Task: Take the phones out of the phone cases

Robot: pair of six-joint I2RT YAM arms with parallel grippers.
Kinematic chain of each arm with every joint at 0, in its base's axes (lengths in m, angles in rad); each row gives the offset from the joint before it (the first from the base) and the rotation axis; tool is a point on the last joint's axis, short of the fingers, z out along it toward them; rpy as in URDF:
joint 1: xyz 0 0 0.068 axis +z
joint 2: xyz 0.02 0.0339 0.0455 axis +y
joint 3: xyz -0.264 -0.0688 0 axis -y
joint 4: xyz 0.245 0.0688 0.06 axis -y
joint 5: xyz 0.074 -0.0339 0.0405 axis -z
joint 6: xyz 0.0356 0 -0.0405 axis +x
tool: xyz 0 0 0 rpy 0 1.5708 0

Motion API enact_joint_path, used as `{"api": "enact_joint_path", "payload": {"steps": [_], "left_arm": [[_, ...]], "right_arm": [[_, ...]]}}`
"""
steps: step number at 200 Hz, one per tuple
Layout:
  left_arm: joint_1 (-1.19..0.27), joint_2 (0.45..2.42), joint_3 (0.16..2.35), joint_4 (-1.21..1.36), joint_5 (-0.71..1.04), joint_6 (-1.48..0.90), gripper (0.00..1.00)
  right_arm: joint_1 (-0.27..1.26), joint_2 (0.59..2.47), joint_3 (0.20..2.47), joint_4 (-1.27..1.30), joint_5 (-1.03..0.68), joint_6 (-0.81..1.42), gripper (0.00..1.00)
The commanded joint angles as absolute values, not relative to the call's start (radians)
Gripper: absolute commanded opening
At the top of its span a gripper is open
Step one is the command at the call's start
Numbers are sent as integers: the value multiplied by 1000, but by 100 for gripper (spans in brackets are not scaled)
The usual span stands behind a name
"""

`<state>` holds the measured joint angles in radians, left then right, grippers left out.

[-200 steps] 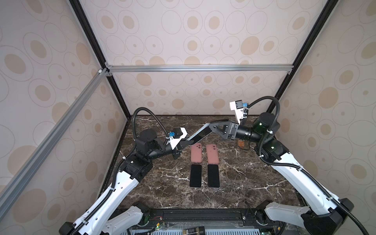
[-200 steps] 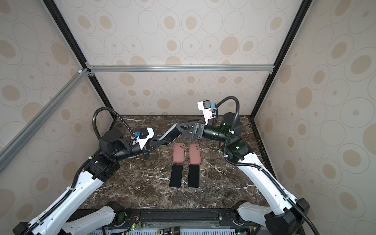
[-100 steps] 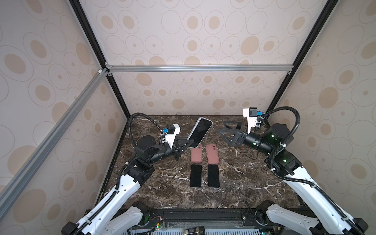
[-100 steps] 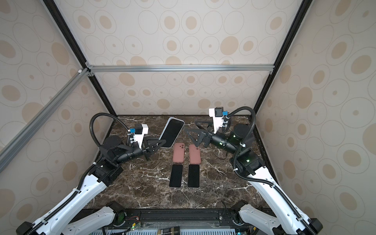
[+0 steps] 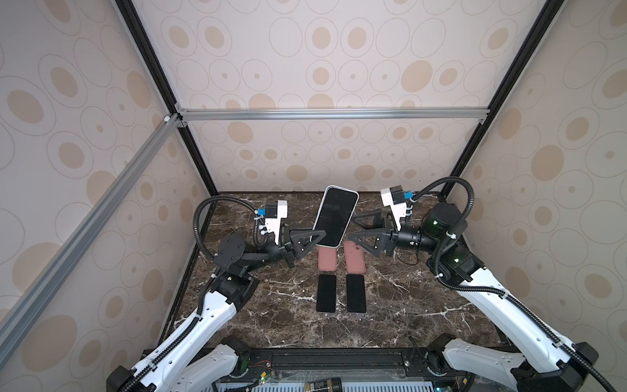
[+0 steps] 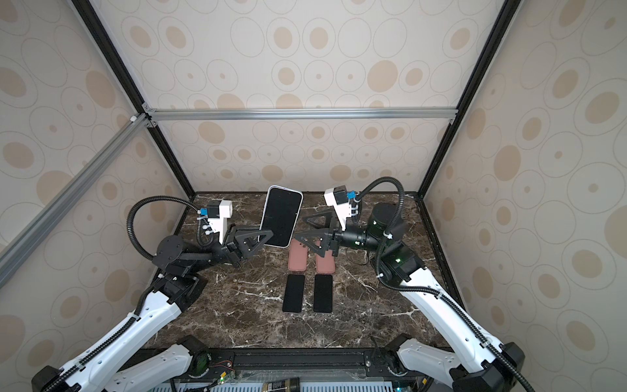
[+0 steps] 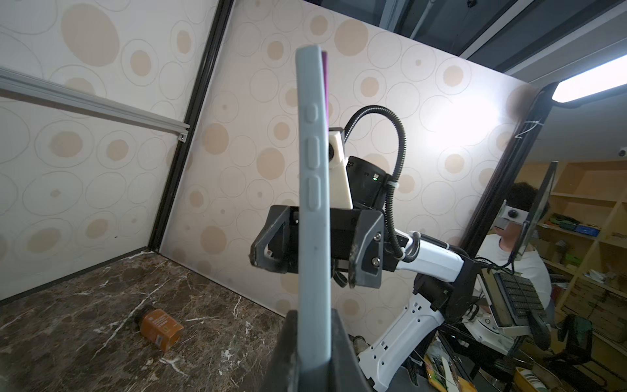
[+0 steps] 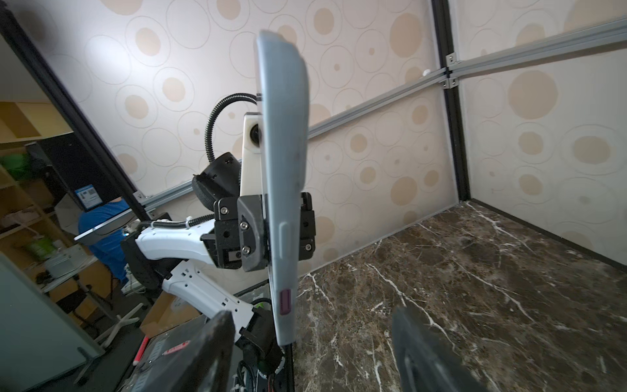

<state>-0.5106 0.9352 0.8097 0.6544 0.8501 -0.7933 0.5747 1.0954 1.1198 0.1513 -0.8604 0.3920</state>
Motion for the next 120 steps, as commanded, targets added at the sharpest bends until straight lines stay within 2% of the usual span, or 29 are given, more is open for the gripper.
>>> {"api": "enact_joint_path", "payload": {"steps": [1,46,92,120], "left_arm": [[-505,928,827,825,891,-877,0],[-506,929,823,843,901,-890,0],[-506,931,816,852,909,-891,0],[-506,930,810,867,915,-895,0]], "right_arm": [[604,1104,1125,224,-933,328,70],[652,1115,1104,309,-958,311,59],[678,1139,1136,258,-968,274,49],[681,1150,1147,245,-971,269,47]]}}
